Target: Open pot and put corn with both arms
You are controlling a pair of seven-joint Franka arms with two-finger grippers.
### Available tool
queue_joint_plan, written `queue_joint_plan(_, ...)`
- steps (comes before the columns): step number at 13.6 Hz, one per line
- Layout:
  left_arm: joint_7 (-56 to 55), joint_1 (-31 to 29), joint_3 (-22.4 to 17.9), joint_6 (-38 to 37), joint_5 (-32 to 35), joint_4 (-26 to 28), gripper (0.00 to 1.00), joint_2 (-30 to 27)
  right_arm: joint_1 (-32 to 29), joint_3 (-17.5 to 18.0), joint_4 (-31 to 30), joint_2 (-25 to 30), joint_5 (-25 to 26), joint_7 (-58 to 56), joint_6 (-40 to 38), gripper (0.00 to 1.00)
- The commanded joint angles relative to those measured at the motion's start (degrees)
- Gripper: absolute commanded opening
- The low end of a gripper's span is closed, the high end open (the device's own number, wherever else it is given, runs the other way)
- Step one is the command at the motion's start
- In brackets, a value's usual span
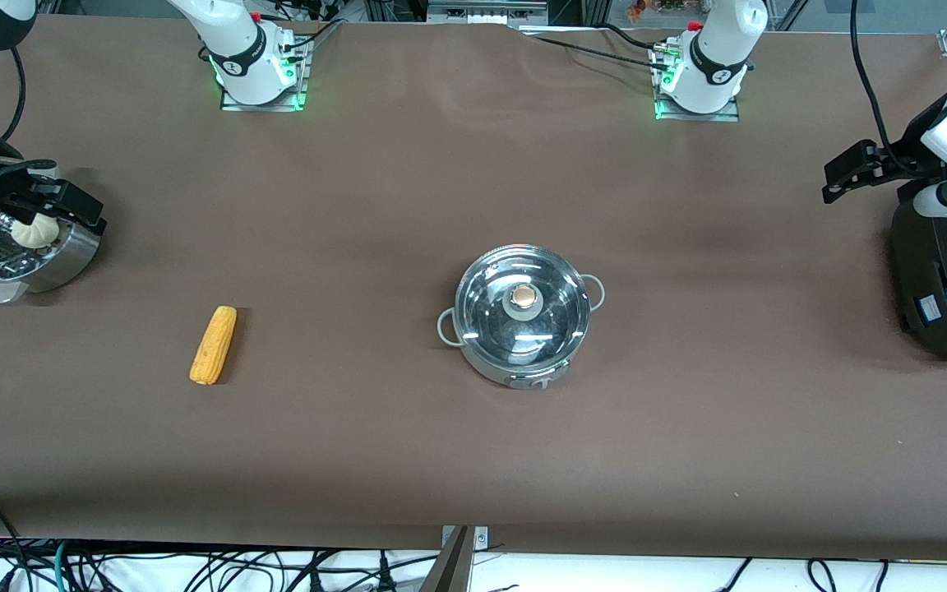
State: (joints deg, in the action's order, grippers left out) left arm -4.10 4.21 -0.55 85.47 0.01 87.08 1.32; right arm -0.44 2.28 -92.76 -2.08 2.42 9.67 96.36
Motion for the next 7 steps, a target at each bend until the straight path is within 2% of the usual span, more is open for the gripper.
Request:
queue_joint_plan(1, 1.29, -3.06, 2.74, -0.84, 0.87, -1.22, 1.00, 0.26, -0.18, 0.00, 1.53, -0.65, -1.28, -0.70, -0.29, 1.00)
queue_joint_plan(7, 1.29, -2.98, 2.92, -1.19, 0.70, -1.39, 1.00, 0.44, -0.27, -0.08, 1.53, -0.65, -1.28, -0.88, -0.38, 1.00)
